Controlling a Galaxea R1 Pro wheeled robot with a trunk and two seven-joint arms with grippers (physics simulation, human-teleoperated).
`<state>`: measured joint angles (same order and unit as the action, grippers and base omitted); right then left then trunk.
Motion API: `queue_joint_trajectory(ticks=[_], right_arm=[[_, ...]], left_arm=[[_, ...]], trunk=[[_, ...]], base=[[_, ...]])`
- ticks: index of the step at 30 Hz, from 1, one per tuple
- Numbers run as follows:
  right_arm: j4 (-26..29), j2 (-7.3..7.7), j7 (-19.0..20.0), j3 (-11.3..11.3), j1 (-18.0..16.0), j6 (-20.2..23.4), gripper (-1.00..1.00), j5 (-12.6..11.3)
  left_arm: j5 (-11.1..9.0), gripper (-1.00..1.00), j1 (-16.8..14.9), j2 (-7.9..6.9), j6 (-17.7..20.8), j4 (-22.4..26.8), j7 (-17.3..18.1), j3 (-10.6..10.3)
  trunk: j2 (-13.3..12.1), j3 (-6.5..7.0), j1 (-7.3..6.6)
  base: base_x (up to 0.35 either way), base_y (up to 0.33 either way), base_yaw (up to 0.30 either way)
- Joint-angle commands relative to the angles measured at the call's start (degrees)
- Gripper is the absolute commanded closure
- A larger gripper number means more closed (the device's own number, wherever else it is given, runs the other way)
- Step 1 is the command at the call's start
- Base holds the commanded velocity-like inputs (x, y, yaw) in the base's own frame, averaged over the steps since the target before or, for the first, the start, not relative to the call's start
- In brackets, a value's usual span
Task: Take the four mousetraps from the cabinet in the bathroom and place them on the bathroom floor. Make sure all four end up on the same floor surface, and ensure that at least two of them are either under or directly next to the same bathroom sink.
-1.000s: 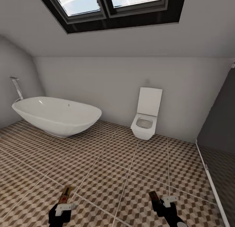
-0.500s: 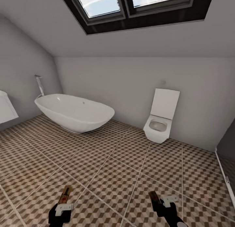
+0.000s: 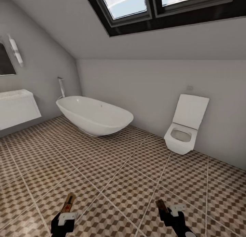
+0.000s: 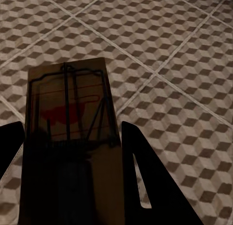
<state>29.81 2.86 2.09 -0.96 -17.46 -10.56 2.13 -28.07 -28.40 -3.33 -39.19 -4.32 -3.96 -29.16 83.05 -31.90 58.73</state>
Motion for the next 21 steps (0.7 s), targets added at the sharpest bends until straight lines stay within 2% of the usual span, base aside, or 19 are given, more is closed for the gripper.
queue_joint_trajectory(ticks=[1,21], right_arm=[[0.0,0.04,0.0,-0.1,0.0,-0.2,1.00,0.2],[0.0,0.04,0.0,-0.1,0.0,-0.2,1.00,0.2]], left_arm=[[0.3,1.00,-0.1,0.06,-0.2,-0.2,-0.7,-0.5],[0.3,1.00,-0.1,0.03,-0.2,-0.2,-0.7,-0.5]], trunk=[[0.0,-0.05,0.00],[0.0,-0.05,0.00]], base=[[0.000,0.000,0.274],[0.007,0.000,0.274]])
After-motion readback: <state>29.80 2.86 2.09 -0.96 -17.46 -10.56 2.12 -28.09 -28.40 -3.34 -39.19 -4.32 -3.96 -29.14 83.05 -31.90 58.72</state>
